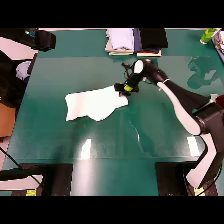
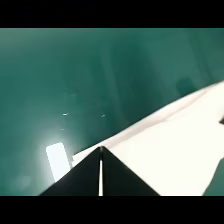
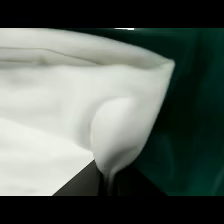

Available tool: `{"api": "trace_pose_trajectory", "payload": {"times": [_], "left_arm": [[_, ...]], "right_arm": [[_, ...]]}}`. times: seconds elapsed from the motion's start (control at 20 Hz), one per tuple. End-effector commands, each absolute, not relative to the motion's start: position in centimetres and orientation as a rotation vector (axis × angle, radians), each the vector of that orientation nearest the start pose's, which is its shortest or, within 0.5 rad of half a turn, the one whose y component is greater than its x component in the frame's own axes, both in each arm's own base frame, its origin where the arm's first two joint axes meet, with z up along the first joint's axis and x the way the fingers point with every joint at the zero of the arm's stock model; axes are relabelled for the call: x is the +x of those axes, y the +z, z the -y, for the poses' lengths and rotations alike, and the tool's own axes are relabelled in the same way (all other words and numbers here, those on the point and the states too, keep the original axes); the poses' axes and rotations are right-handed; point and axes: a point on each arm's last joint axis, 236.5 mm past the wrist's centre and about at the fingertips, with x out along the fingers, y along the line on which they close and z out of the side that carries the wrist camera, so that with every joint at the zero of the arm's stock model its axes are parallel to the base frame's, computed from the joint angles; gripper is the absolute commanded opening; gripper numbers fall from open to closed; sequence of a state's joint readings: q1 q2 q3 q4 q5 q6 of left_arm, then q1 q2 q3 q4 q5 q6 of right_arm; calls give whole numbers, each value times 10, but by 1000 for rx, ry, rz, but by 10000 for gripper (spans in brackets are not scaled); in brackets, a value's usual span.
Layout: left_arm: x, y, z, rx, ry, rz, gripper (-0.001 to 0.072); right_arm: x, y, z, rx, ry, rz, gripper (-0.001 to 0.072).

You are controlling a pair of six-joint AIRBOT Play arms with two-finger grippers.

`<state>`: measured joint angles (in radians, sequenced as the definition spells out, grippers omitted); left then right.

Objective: Fold the shirts.

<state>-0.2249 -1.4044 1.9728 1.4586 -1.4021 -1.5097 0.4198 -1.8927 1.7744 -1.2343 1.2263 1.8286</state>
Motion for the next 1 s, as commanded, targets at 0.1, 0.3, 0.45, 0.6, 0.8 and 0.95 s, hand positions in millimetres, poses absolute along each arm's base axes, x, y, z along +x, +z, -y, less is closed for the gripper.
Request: {"api": "trace_pose_trajectory", "payload": {"times": [0.1,0.3,0.45,0.6,0.8,0.95], "left_arm": [[433,252,181,129,-444,-786,27],[424,257,211,162,-513,-753,27],[421,258,219,154,-536,-751,27],[420,257,220,152,-538,-756,27],[417,255,220,134,-535,-777,27],[416,254,220,112,-527,-786,27]], "right_arm": [[486,36,-177,174,215,-1227,17],[488,109,-33,123,-32,-1086,17],[475,148,64,193,-192,-990,17],[448,165,163,275,-379,-929,17],[404,162,265,390,-588,-889,18],[383,156,306,450,-668,-865,17]]}}
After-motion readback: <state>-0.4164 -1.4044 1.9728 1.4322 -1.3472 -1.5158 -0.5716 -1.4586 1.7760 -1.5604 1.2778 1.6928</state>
